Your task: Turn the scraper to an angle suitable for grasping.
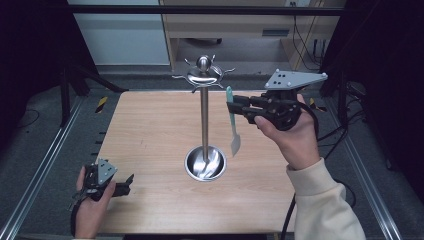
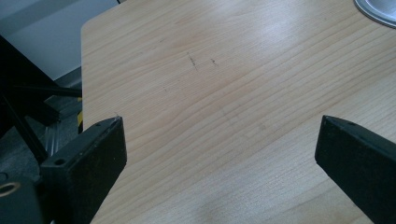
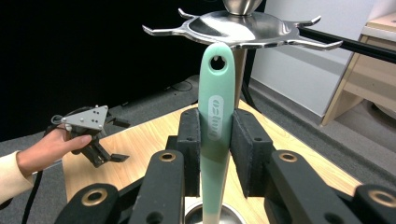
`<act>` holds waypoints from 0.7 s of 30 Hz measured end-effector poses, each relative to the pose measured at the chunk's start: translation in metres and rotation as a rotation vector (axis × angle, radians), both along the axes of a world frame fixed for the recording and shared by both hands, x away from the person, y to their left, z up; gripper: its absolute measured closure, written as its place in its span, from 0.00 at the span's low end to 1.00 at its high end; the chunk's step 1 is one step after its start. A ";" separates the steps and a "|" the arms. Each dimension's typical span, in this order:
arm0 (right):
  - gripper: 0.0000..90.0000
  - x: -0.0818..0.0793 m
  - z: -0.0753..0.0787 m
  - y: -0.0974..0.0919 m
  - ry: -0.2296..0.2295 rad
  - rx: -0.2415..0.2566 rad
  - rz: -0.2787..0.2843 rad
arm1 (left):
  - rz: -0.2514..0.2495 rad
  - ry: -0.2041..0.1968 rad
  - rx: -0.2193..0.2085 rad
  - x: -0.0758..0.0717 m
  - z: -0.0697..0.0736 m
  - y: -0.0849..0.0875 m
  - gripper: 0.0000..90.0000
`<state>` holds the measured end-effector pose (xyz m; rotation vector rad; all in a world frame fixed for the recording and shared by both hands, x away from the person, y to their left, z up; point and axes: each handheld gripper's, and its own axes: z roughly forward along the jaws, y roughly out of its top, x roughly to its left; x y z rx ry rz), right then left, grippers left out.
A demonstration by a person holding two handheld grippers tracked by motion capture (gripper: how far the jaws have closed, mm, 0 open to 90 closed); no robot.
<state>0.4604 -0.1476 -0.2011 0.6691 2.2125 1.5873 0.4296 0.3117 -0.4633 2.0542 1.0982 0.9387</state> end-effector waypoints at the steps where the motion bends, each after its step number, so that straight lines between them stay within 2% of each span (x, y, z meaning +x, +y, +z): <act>1: 0.82 0.000 0.000 0.000 0.001 -0.001 0.000 | 0.000 0.000 -0.001 0.000 0.000 0.000 0.02; 21: 0.82 0.004 0.003 0.006 0.006 -0.016 -0.003 | -0.001 0.001 0.000 0.000 0.000 0.000 0.02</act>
